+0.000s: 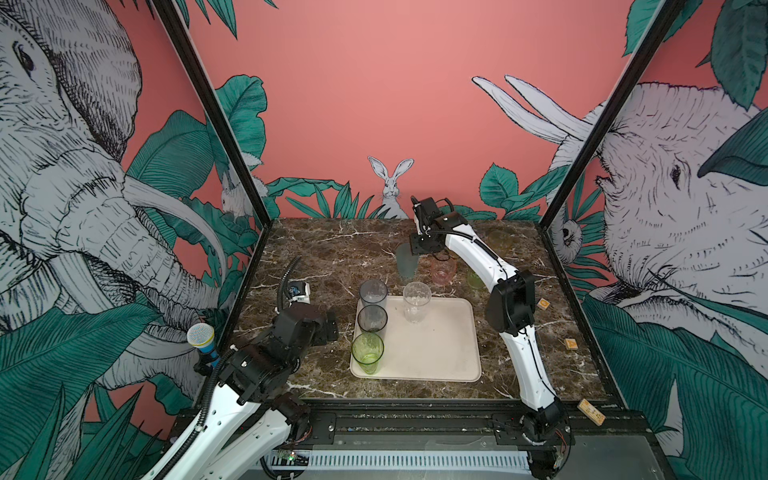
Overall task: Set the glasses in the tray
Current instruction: 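Move the right gripper above the teal frosted glass, then lower the right gripper into the teal glass rim and close it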
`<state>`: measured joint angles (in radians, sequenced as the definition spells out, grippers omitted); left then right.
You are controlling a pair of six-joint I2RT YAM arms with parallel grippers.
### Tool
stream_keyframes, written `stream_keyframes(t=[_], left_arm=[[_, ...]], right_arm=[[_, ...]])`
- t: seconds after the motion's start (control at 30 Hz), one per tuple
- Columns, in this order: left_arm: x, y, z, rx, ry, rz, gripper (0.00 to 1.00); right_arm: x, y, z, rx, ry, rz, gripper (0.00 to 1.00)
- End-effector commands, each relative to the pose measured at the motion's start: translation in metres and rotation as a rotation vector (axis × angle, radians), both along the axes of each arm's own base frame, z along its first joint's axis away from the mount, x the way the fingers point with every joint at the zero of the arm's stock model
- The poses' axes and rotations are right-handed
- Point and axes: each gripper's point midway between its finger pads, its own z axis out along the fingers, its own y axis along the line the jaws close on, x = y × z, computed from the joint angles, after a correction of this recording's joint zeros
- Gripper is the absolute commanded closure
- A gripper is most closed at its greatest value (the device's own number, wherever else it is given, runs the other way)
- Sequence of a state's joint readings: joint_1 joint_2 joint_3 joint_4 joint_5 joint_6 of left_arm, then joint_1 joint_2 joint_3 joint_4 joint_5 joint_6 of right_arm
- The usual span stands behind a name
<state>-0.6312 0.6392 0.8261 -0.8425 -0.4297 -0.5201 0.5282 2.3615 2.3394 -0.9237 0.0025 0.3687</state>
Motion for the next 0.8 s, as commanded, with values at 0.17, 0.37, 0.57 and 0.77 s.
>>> stream_keyframes(t=[0.17, 0.37, 0.57, 0.77], left_arm=[[0.002, 0.001, 0.004, -0.023, -0.024, 0.015, 0.0], [0.001, 0.003, 0.006, -0.018, -0.027, 0.023, 0.01], [0.0, 0.003, 0.005, -0.019, -0.02, 0.019, 0.0], [-0.001, 0.004, 0.004, -0.017, -0.013, 0.022, 0.0]], right_arm=[[-0.005, -0.004, -0.018, -0.016, 0.047, -0.001, 0.61], [-0.005, -0.004, -0.024, -0.022, 0.058, -0.001, 0.73], [-0.004, -0.003, -0.024, -0.017, 0.057, -0.002, 0.88], [-0.005, -0.003, -0.023, -0.018, 0.055, 0.002, 1.0]])
